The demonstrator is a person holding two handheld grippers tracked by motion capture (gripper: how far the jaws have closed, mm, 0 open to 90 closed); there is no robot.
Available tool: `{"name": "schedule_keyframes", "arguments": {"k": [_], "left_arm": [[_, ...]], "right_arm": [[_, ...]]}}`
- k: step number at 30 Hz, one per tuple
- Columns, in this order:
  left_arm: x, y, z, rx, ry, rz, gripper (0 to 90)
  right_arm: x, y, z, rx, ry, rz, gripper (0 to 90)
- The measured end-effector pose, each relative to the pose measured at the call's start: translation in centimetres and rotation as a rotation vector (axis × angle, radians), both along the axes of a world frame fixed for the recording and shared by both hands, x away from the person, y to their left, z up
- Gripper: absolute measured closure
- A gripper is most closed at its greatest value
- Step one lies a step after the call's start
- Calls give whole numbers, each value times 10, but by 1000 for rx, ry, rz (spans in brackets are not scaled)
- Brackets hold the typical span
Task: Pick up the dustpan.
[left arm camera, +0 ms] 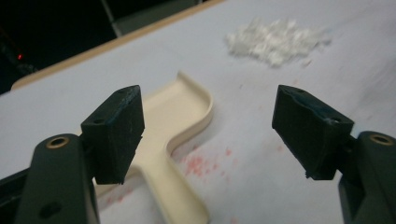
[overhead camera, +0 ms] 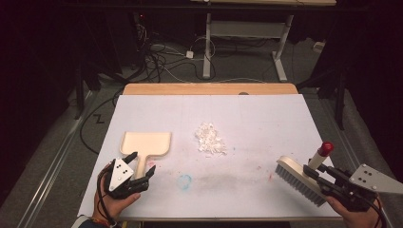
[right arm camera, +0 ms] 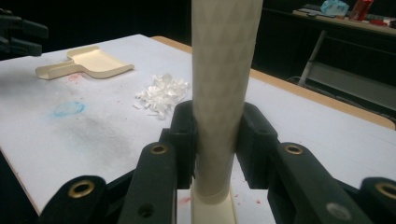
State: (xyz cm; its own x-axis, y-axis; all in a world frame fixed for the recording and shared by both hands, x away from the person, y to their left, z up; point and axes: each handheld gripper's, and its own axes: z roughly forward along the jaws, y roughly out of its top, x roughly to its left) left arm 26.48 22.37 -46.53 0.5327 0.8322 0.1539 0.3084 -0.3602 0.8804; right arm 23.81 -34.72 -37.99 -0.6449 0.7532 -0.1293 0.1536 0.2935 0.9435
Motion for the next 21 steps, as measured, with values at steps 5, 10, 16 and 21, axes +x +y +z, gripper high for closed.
{"name": "schedule_keyframes", "arguments": {"k": [5,10,16,21], "left_arm": [[0,2,-3,28,73,37,240],[-1,3,0,-41,196,105,224],[-3,-3,4,-58,295,203,204],[25,-12,-1,13,371,284,205]], "right_arm": [[2,2,-1,-7,-1,-7,711],[4,3,1,-8,5,-11,711],[7,5,1,15,17,12,711],[10,9,0,3,16,20,711]]}}
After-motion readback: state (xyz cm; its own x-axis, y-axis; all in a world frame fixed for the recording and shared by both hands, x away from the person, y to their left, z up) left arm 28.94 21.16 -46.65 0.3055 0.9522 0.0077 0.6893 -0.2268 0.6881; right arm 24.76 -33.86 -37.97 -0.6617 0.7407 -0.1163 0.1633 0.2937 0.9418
